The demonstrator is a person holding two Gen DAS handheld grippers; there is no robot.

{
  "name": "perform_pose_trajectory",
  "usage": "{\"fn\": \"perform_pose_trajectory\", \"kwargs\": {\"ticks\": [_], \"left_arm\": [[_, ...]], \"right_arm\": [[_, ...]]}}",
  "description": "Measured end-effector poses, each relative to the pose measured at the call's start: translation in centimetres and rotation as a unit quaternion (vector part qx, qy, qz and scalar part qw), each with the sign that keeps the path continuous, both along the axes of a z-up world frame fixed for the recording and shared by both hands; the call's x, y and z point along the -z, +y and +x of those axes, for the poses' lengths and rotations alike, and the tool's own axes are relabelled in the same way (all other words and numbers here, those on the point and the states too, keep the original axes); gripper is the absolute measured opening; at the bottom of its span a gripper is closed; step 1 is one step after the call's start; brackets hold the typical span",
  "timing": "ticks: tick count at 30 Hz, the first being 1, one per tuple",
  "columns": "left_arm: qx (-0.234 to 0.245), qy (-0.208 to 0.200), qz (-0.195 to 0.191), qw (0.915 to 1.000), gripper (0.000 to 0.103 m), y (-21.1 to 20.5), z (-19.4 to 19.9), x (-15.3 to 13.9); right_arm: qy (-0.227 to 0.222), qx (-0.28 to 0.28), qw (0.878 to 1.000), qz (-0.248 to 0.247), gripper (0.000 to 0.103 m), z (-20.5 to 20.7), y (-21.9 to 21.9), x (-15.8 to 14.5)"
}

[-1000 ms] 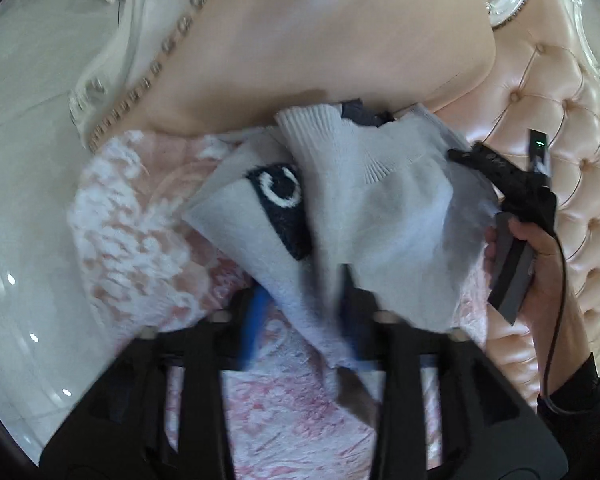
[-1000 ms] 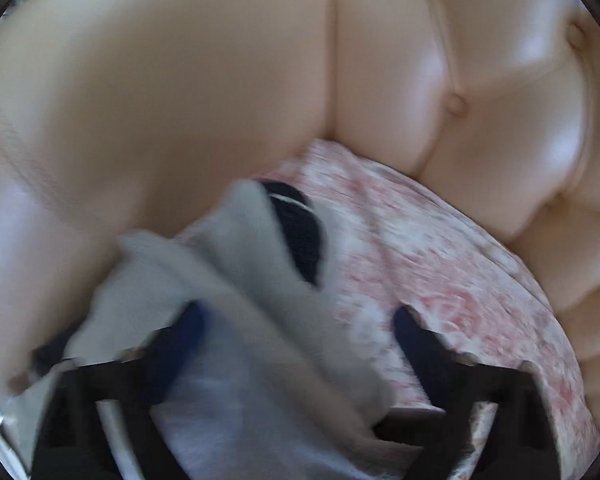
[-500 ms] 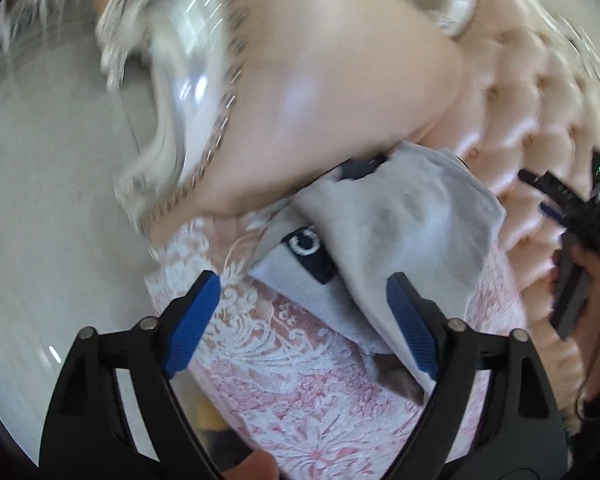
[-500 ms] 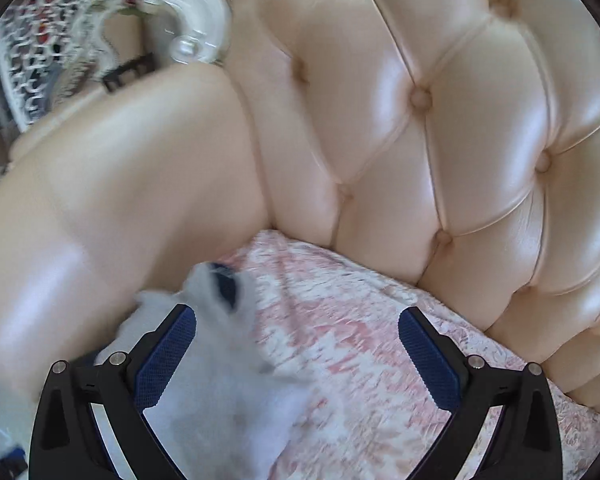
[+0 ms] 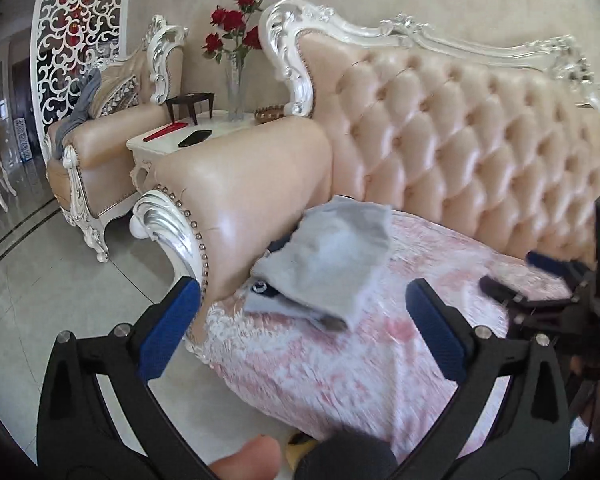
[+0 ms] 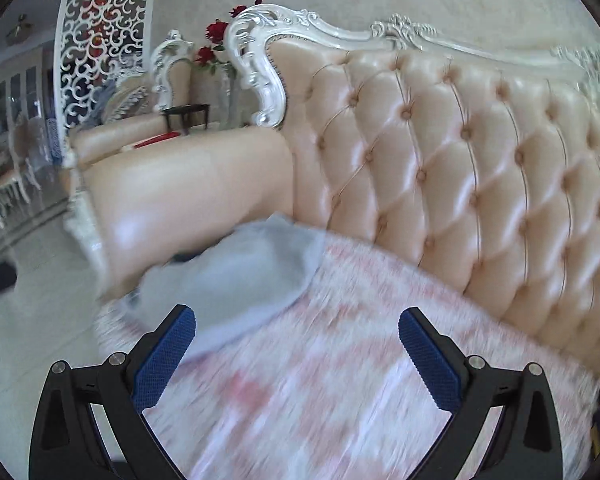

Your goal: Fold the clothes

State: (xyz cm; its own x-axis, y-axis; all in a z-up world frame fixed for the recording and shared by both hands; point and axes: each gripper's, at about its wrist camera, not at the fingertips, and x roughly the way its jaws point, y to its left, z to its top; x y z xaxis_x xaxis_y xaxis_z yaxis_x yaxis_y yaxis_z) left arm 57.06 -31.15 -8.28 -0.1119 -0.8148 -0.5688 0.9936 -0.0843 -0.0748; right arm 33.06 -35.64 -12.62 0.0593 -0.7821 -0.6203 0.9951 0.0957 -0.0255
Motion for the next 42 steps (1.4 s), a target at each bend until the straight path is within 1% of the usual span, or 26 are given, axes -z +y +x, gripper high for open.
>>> {"fn": "perform_pose_trajectory", "kwargs": {"ticks": [1,3,5,8,12,14,18,21,23,24,25,28,32,35,37,42], "left_arm": [[0.002,-0.005,0.002,1.0,0.103,1.1,0.0,-0.6],[-0.006,-0.036,-0.002,0.9993,0.103,3.0,-0.5,-1.3],[-0.009,-0.061,0.011,0.9981,0.103,4.5,-0.8,-1.8],[-0.008,-0.059,0.016,0.9981,0.103,6.1,-0.5,-2.5],[-0.007,-0.044,0.012,0.9989,0.103,7.2,0.1,-3.2],[-0.006,-0.039,0.007,0.9992,0.103,7.5,0.2,-3.5],[-0.004,-0.038,0.015,0.9992,0.103,7.5,-0.1,-3.5],[0.002,-0.038,0.016,0.9991,0.103,7.3,-0.5,-3.4],[0.011,-0.028,0.02,0.9994,0.103,7.2,-0.7,-3.4],[0.008,-0.029,0.017,0.9994,0.103,7.2,-0.7,-3.4],[0.005,-0.031,0.014,0.9994,0.103,7.2,-0.8,-3.5],[0.004,-0.016,0.018,0.9997,0.103,7.1,-0.5,-3.7],[0.002,-0.018,0.017,0.9997,0.103,7.1,-0.5,-3.8],[0.009,-0.02,0.023,0.9995,0.103,6.9,-0.7,-3.6],[0.012,-0.019,0.027,0.9994,0.103,6.8,-0.8,-3.5],[0.013,-0.013,0.03,0.9994,0.103,6.7,-0.8,-3.4]], "right_arm": [[-0.007,-0.005,1.0,0.001,0.103,0.2,1.5,-0.3],[-0.016,-0.012,1.0,-0.003,0.103,0.8,4.2,-0.9],[-0.011,-0.021,1.0,-0.011,0.103,1.8,6.2,-1.5],[-0.008,-0.029,0.999,-0.019,0.103,3.2,8.0,-2.5],[-0.026,-0.029,0.999,-0.032,0.103,4.2,9.2,-3.7],[-0.022,-0.028,0.999,-0.035,0.103,4.7,9.4,-4.2],[-0.013,-0.023,0.999,-0.041,0.103,5.5,9.7,-4.9],[-0.015,-0.02,0.999,-0.032,0.103,5.4,9.4,-5.1],[0.001,-0.015,1.0,-0.028,0.103,5.4,9.2,-4.9],[0.008,-0.013,1.0,-0.024,0.103,5.5,9.2,-4.8],[0.008,-0.014,1.0,-0.023,0.103,5.4,9.2,-4.8],[-0.003,-0.022,1.0,-0.02,0.103,5.2,9.2,-4.8],[-0.004,-0.03,0.999,-0.018,0.103,5.1,9.2,-5.0],[-0.003,-0.033,0.999,-0.015,0.103,5.4,9.1,-5.0],[-0.005,-0.034,0.999,-0.004,0.103,5.4,9.0,-4.9],[-0.005,-0.035,0.999,-0.006,0.103,5.4,9.1,-4.9]]}}
